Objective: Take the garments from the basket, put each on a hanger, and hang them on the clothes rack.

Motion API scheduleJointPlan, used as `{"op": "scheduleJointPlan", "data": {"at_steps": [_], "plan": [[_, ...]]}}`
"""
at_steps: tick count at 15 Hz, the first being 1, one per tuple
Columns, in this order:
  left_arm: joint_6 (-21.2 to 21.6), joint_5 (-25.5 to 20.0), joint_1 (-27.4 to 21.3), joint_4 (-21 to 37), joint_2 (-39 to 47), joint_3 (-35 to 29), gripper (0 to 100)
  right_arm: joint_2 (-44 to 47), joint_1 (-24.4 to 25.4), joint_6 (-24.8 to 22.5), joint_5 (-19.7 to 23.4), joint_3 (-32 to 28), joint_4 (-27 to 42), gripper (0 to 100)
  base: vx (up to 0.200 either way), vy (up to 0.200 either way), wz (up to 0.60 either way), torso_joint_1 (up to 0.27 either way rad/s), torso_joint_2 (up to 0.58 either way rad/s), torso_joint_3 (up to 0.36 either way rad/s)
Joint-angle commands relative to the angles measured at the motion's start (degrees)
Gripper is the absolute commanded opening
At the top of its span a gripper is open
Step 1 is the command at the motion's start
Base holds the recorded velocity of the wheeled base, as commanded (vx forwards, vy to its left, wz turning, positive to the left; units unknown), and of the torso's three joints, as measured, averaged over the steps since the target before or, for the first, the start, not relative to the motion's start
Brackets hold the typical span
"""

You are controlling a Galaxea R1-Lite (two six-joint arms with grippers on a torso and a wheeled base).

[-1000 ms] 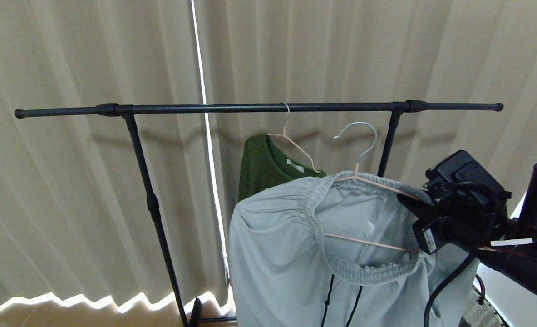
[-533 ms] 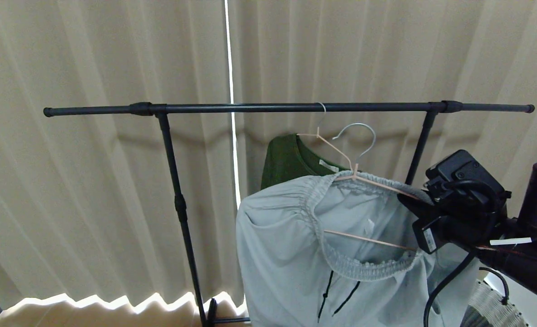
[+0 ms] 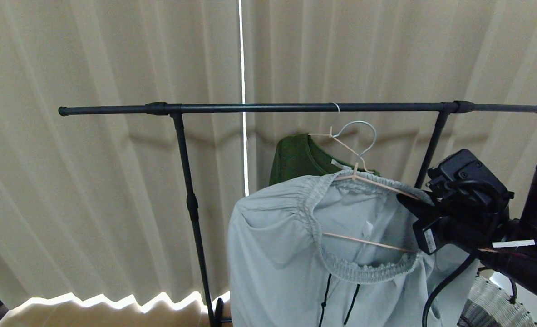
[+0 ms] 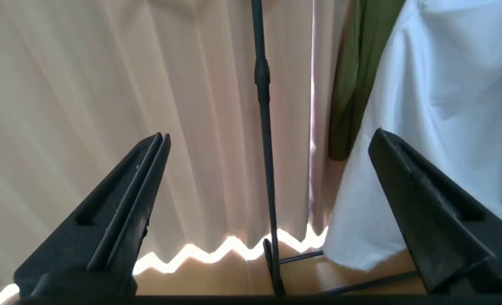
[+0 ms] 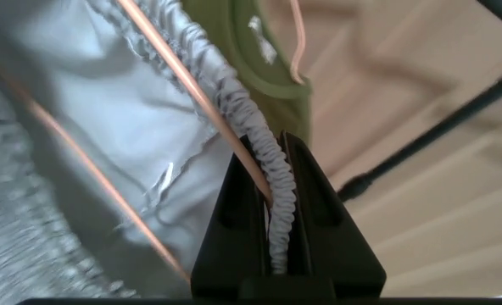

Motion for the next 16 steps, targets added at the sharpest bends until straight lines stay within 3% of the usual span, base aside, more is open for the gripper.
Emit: {"op": "scheduleJointPlan", "data": {"at_steps": [1,10,16], "plan": [[0.0,-0.1,0.0,0.0,0.2,0.0,100,0.3,0.0,0.6,0.0,-0.1,0.0,0,0.0,0.0,0.0,0.0,0.0,0.0],[-0.8,-0.1,0.0,3.0,0.3,0.0,100,3.9,-0.2,2.2,-0.1,-1.1,0.1,0,0.0,0.0,0.0,0.0,0.0,0.0],[-0.7,-0.2,0.0,3.0,0.2,0.0,100,4.5,-0.5,2.2,-0.4,-2.2,0.2,0,0.2,0.0,0.0,0.006,0.0,0.005]]}}
